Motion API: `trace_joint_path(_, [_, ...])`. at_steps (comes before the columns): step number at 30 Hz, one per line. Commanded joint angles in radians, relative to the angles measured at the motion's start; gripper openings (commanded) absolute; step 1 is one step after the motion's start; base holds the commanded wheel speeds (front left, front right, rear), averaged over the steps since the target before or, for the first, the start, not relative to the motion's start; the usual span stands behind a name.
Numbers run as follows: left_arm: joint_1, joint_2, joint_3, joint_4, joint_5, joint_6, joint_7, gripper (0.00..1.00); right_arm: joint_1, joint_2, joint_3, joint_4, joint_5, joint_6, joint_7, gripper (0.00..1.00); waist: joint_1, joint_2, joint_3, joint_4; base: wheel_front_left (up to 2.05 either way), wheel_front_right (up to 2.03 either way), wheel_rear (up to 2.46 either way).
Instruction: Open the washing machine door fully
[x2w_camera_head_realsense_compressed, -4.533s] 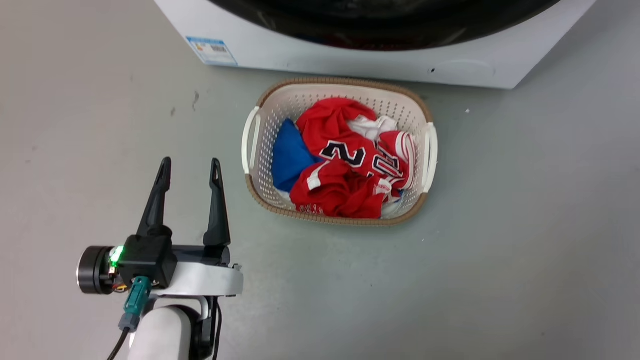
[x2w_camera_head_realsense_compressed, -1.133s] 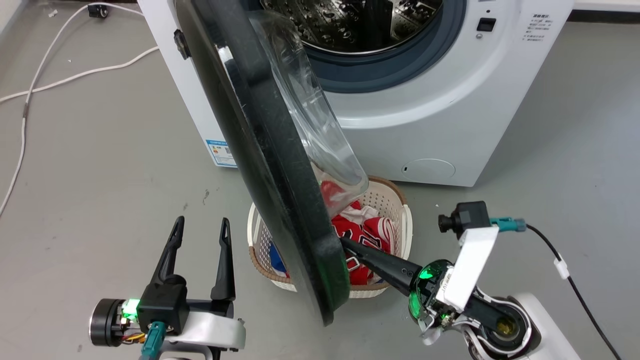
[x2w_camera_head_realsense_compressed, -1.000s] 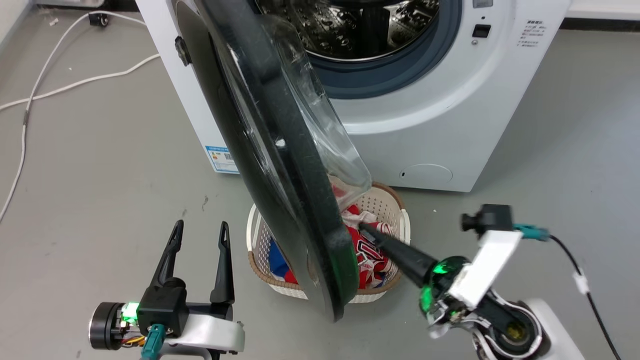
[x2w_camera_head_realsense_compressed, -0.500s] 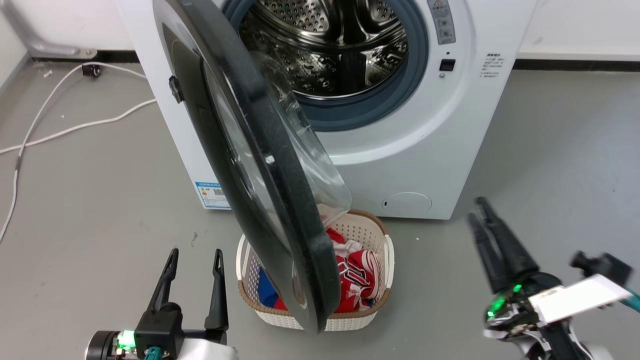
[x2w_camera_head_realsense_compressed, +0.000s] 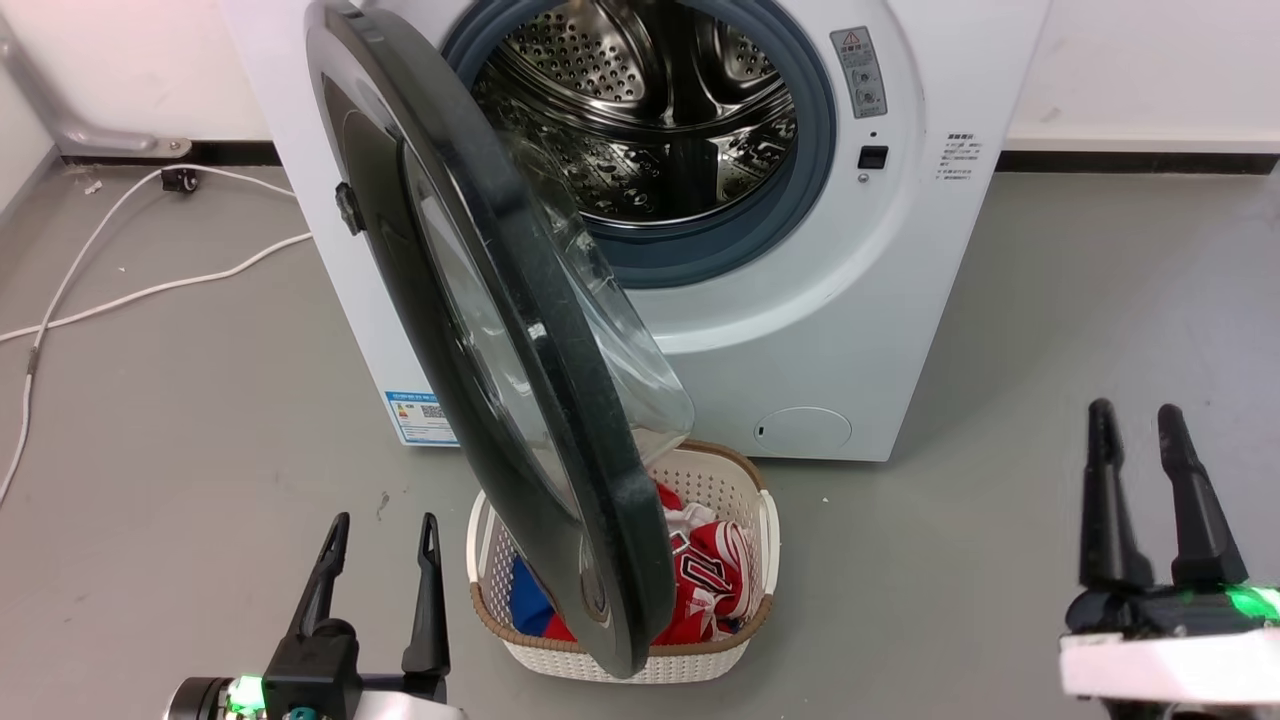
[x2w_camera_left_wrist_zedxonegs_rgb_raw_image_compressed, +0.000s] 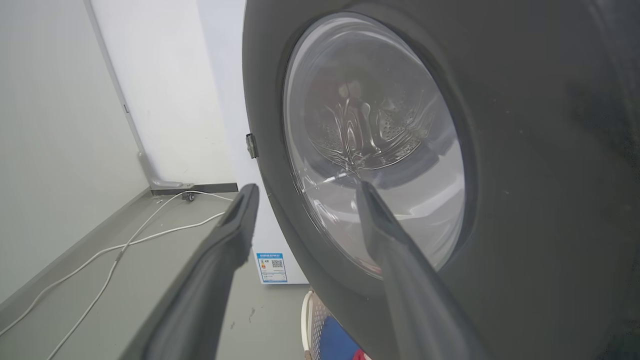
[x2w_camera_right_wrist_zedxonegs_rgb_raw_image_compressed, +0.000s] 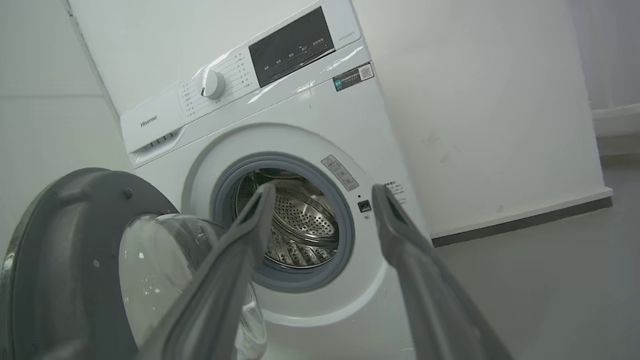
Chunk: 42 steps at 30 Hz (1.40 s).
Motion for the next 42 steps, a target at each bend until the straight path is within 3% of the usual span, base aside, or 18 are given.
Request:
trace_joint_path(1, [0.013,0.003,0.001,-0.003,0.005,0.004,-0.002,1.0,0.026,0.008,0.002,-0.015,-0.067,0.003,-0.001,1.0,0.0001,-0.0001,-0.001,0.0,0.0,0.0,0.0])
trace_joint_path(4, [0.014,0.003,0.002,-0.004,0.005,0.005,-0.002,1.0,0.05,0.022,0.002,-0.049,-0.265,0.002,-0.001,1.0,0.0001,-0.0001,-0.003,-0.001,0.0,0.0,0.0])
trace_joint_path(9, [0.017,0.002,0.001,-0.004,0.005,0.007,-0.002,1.0,0.092,0.04,-0.019,-0.026,-0.42,0.001,-0.001,1.0,0.0001,-0.0001,-0.005,-0.001,0.0,0.0,0.0])
trace_joint_path(27, [0.017,0.002,-0.004,0.014,0.004,0.02,-0.002,1.0,0.129,0.042,-0.054,0.07,-0.386,0.001,-0.002,1.0,0.0001,-0.0001,-0.001,0.011,0.0,0.0,0.0])
trace_joint_path(28, [0.017,0.002,-0.003,0.014,0.003,0.021,-0.002,0.91,0.127,0.042,-0.053,0.071,-0.385,0.001,-0.002,1.0,0.0001,-0.0001,-0.001,0.012,0.0,0.0,0.0])
trace_joint_path(29, [0.016,0.002,-0.001,0.012,0.004,0.024,-0.002,0.44,0.127,0.042,-0.052,0.071,-0.384,0.001,-0.002,1.0,0.0001,-0.0001,-0.001,0.012,0.0,0.0,0.0])
trace_joint_path(30, [0.015,0.001,0.0,0.01,0.004,0.026,-0.002,0.07,0.126,0.042,-0.051,0.072,-0.384,0.001,-0.002,1.0,0.0001,-0.0001,-0.002,0.012,0.0,0.0,0.0])
trace_joint_path(31, [0.016,0.001,0.0,0.01,0.004,0.025,-0.002,0.0,0.127,0.042,-0.049,0.073,-0.384,0.001,-0.002,1.0,0.0001,-0.0001,-0.002,0.013,0.0,0.0,0.0])
trace_joint_path(42, [-0.044,0.015,0.052,-0.03,-0.01,0.03,-0.002,0.0,0.119,0.042,-0.037,0.075,-0.38,0.001,-0.002,1.0,0.0001,-0.0001,-0.007,0.009,0.0,0.0,0.0])
